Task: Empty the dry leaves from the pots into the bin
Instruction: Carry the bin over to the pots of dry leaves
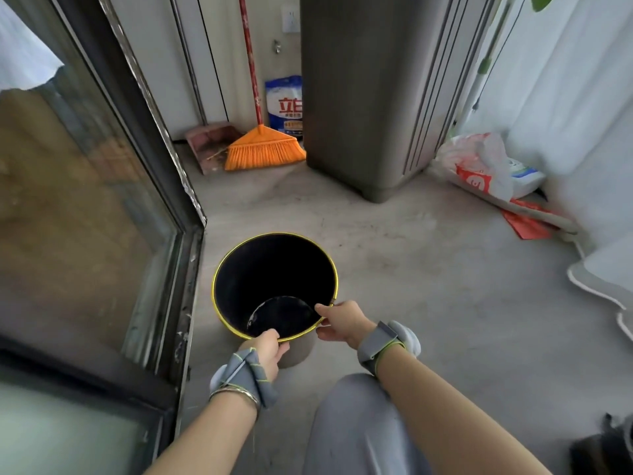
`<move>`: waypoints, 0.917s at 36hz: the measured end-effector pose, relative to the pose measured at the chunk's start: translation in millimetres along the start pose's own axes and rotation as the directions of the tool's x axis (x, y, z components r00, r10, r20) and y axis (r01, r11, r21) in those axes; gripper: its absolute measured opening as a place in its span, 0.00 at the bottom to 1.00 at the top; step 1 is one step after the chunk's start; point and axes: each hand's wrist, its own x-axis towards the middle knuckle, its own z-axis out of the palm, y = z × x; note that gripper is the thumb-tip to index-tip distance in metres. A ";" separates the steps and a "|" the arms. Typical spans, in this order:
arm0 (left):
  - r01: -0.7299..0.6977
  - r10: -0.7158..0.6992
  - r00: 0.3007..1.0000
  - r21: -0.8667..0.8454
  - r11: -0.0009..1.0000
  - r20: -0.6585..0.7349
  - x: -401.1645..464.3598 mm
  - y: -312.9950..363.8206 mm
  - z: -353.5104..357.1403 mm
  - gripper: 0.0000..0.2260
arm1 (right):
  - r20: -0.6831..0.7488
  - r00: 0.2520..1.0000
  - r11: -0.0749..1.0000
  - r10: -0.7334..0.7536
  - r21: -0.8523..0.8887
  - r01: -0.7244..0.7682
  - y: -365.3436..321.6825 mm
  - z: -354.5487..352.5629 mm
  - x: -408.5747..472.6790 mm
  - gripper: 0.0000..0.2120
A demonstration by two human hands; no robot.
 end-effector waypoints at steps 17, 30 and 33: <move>-0.360 0.197 0.861 0.289 0.887 0.469 -116.6 -10.5 91.9 0.08 | -0.209 0.976 0.914 -0.061 0.381 0.139 1.5 -147.6 -119.5 0.15; -0.562 -0.116 0.507 0.429 0.707 0.854 -270.8 -140.8 180.0 0.09 | -0.673 0.736 0.788 0.066 0.488 0.375 95.3 -290.0 -291.9 0.18; -0.594 -0.197 0.423 0.435 0.677 0.884 -308.1 -167.7 182.1 0.09 | -0.716 0.688 0.758 0.123 0.515 0.400 118.7 -302.9 -332.9 0.19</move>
